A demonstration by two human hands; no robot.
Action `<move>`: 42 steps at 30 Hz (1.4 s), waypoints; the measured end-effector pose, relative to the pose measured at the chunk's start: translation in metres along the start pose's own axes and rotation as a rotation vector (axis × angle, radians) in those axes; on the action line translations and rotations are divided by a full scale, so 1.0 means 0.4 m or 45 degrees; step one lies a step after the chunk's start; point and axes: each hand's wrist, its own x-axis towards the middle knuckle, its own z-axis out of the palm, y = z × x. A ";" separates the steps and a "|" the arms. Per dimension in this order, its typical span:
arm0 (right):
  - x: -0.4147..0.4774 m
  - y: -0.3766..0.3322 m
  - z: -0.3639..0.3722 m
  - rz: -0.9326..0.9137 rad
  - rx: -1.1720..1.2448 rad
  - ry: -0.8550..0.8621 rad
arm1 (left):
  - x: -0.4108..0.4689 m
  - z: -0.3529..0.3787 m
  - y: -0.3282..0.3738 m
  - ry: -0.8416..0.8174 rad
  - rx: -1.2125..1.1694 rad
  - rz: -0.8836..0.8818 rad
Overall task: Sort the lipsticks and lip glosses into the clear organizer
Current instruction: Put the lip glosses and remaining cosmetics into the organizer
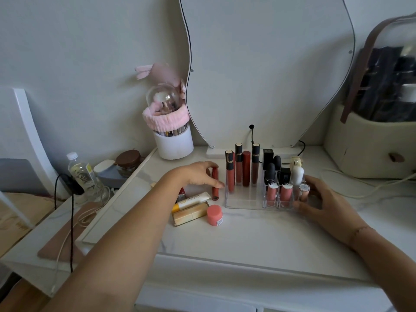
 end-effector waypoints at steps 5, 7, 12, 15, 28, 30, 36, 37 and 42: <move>0.001 0.004 0.001 0.006 -0.007 -0.002 | 0.008 0.004 -0.003 0.184 -0.099 -0.002; 0.002 0.005 0.001 0.010 -0.008 -0.007 | 0.008 0.003 -0.007 0.220 -0.219 0.008; 0.002 0.004 0.002 0.005 -0.003 0.000 | -0.010 0.001 -0.011 0.404 -0.701 0.079; 0.002 0.008 0.001 0.006 0.003 -0.007 | -0.049 -0.018 0.003 0.588 -0.961 0.243; -0.002 -0.002 -0.002 0.001 0.002 0.009 | -0.217 -0.070 0.250 0.816 -0.885 0.981; -0.003 -0.005 -0.004 -0.011 0.009 0.006 | -0.203 -0.050 0.265 0.752 -0.754 0.924; -0.001 -0.001 -0.002 -0.019 0.067 -0.011 | -0.156 -0.011 0.222 0.748 -0.546 0.721; -0.001 -0.001 -0.001 -0.017 0.070 -0.013 | -0.150 -0.007 0.215 0.761 -0.530 0.705; -0.001 0.001 -0.001 -0.006 0.070 -0.013 | -0.128 0.016 0.190 0.814 -0.484 0.662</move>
